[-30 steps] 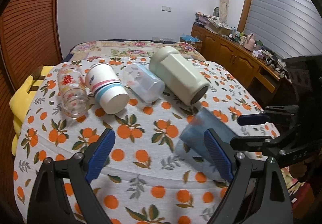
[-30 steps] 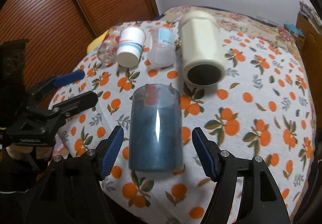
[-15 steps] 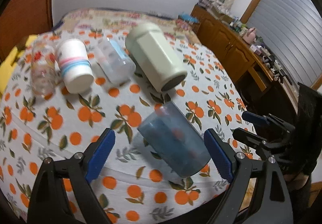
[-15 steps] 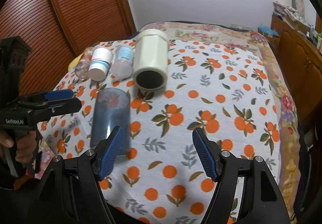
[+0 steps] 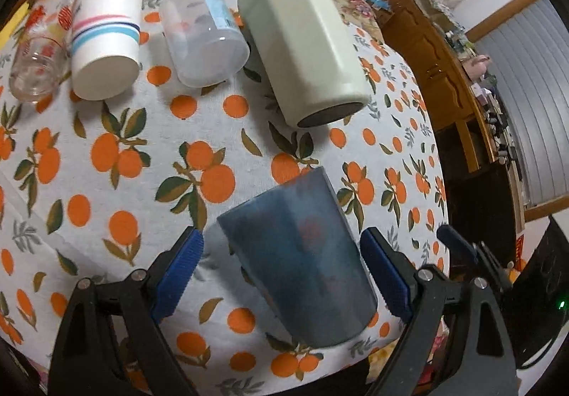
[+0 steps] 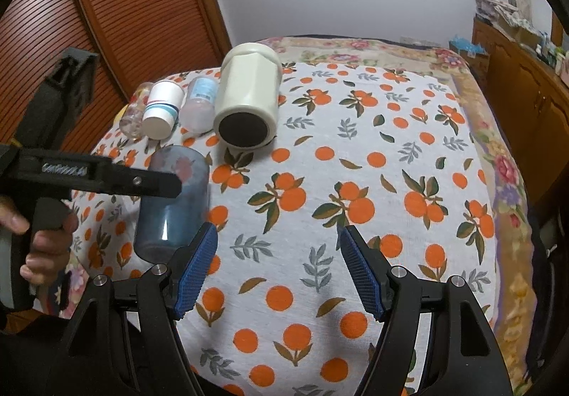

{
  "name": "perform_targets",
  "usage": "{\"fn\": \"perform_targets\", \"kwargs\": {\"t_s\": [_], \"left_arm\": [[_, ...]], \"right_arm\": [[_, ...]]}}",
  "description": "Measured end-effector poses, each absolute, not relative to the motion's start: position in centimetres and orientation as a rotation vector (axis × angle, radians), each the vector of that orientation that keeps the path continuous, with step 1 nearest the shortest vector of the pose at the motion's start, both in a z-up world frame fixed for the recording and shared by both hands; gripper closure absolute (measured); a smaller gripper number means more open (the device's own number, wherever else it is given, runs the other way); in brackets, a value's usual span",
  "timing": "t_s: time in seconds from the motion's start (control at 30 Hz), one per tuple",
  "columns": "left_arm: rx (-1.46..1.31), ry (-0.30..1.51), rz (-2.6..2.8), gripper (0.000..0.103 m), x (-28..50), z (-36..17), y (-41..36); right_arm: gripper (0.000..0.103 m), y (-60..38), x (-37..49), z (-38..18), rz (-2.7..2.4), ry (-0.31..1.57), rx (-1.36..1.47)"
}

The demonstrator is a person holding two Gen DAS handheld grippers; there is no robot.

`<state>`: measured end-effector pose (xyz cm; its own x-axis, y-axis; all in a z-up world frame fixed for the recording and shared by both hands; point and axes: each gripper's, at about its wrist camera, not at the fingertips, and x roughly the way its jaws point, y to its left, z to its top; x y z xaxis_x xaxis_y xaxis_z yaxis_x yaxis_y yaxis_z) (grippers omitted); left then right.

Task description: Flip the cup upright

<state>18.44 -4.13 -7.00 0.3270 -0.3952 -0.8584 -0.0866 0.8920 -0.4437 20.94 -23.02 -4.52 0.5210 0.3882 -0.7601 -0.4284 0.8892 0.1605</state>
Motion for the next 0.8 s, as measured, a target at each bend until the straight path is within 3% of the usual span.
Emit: {"fn": "perform_targets", "kwargs": {"t_s": [0.33, 0.53, 0.8], "left_arm": [[-0.521, 1.303, -0.266, 0.013, 19.2, -8.2, -4.2], [-0.533, 1.299, -0.310, 0.025, 19.8, -8.3, -4.3], [-0.368, 1.170, -0.321, 0.028, 19.3, -6.3, -4.5]], "right_arm": [[0.030, -22.8, 20.8, -4.5, 0.495, 0.902, -0.043], [0.030, -22.2, 20.8, -4.7, 0.509, 0.908, -0.050], [0.030, -22.7, 20.8, -5.2, 0.500, 0.920, -0.040]]}}
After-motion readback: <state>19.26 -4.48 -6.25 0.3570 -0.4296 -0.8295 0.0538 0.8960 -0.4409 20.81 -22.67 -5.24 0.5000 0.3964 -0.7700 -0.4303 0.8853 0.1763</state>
